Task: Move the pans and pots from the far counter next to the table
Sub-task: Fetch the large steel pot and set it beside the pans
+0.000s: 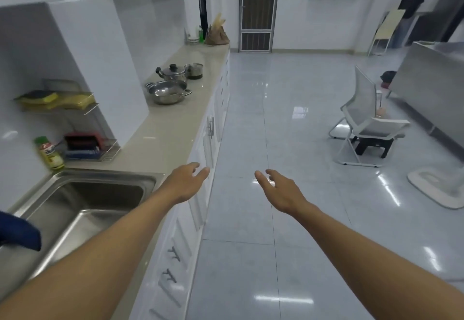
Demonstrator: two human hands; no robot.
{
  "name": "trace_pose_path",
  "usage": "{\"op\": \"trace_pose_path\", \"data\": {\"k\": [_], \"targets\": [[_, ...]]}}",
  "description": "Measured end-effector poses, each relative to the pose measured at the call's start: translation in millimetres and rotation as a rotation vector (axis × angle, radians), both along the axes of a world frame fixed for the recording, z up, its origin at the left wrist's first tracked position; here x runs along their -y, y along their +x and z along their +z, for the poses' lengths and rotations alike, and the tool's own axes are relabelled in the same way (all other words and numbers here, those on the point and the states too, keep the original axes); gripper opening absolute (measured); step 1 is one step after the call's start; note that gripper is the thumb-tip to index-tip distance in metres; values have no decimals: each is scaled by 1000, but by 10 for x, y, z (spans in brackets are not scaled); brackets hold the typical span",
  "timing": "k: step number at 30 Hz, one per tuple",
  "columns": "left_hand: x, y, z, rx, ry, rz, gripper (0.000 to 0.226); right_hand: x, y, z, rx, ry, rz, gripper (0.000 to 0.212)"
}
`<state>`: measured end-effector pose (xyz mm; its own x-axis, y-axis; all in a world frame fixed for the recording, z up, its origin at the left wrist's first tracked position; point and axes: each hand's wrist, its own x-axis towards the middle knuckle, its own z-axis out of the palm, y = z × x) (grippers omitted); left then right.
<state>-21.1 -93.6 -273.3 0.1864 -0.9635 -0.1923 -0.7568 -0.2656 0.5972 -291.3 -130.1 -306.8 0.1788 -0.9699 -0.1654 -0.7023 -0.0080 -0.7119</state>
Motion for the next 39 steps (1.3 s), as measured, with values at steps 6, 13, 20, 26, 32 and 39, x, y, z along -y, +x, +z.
{"op": "trace_pose_path", "data": {"k": [6, 13, 20, 26, 32, 39], "targets": [[978, 44, -57, -2, 13, 13, 70, 994, 41, -74, 9, 0, -6, 87], [2322, 383, -113, -10, 4, -4, 70, 2260, 319, -127, 4, -6, -21, 89], [3564, 788, 0, 2, -2, -10, 71, 3403, 676, -70, 8, -10, -50, 89], [4401, 1036, -32, 19, -5, 17, 67, 4325, 970, -92, 26, 0, -7, 90], [5204, 1250, -118, 55, -7, 111, 66, 5454, 1185, -168, 5, 4, 98, 91], [5996, 1589, -75, 9, -22, 299, 63, 6707, 1474, -85, -5, 12, 245, 90]]}}
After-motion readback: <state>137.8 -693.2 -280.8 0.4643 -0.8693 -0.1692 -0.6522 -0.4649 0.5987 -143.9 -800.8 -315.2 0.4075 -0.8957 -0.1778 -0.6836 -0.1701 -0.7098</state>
